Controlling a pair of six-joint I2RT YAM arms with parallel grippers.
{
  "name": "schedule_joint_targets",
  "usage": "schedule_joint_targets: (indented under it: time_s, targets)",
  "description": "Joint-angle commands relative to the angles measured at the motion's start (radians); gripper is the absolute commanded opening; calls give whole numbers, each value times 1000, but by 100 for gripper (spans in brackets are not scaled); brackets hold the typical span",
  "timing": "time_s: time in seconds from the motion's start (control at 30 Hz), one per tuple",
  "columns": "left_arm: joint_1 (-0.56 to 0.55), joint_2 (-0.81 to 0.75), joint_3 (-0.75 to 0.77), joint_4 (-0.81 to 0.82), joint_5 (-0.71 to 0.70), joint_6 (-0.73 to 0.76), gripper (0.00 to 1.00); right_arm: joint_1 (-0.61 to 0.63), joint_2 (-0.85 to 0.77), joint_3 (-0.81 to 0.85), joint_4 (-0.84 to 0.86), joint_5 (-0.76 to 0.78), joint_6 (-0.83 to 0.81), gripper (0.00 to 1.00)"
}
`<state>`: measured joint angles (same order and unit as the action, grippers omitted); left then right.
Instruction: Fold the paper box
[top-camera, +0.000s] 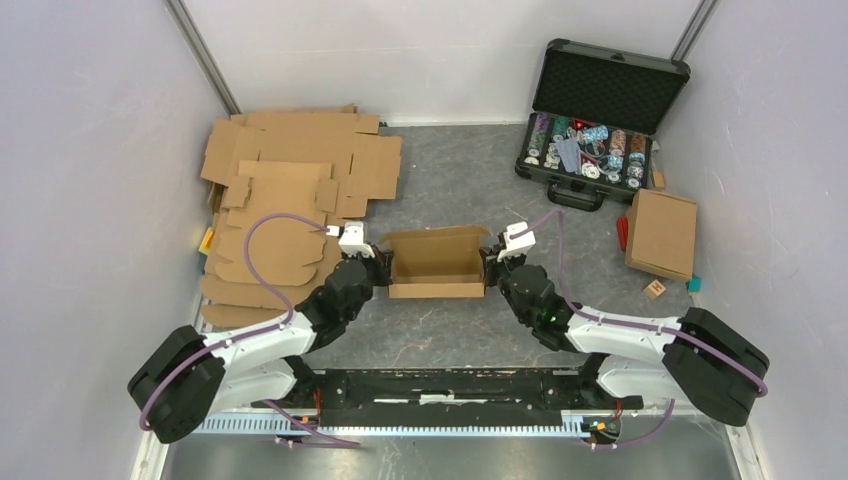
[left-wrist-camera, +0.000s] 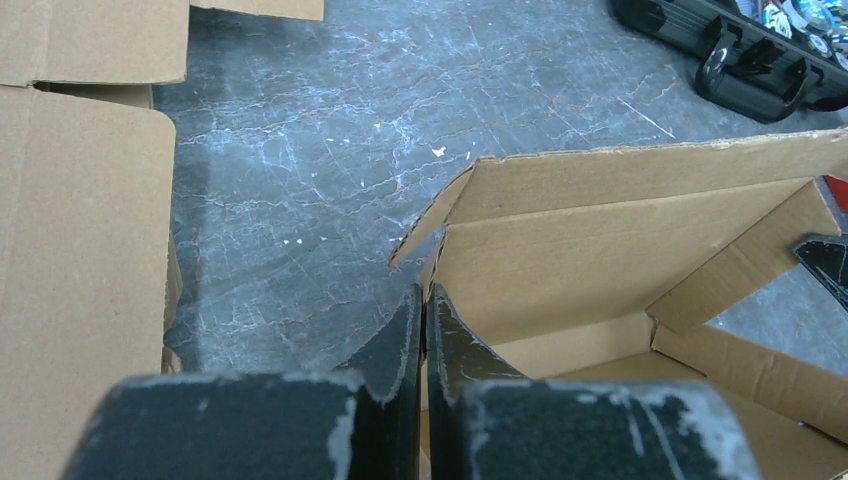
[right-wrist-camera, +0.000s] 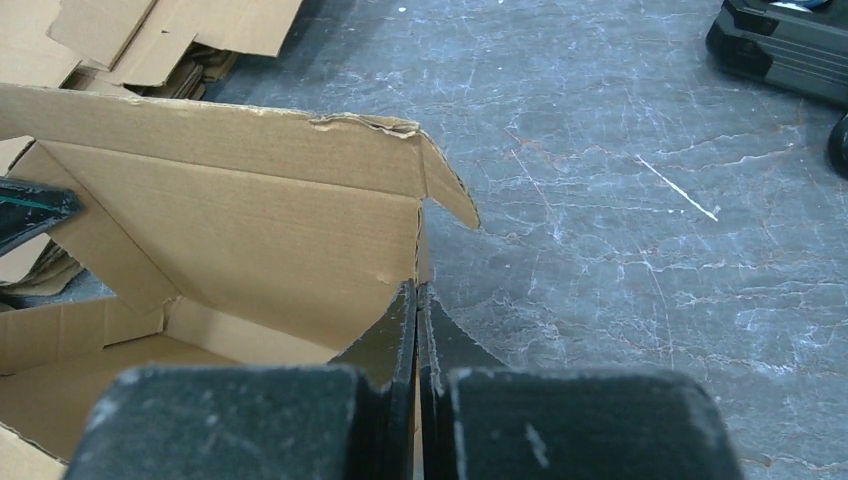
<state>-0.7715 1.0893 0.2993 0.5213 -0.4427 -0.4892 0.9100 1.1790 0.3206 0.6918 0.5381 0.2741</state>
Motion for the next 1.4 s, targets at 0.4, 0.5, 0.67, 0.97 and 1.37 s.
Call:
schedule_joint_targets:
  time_s: [0.4,0.5,0.67,0.97,1.37]
  targets:
    - [-9,-123,-40,-63,-4,-20,2,7,-117,95,-288,-87,-9,34]
    - [-13,-133,-49,-61,2,-5,2,6,-161,86,-321,-103,-4,46]
    - [-29,-157,-57,-55,-7,23,2,-7,-188,105,-387,-160,-10,62]
    - [-98,-155,-36,-73,-73,95,2,-51,-241,250,-534,-302,-65,90]
    - [-186,-128,-35,-52,-152,164,2,-53,-6,710,-933,-654,-448,90]
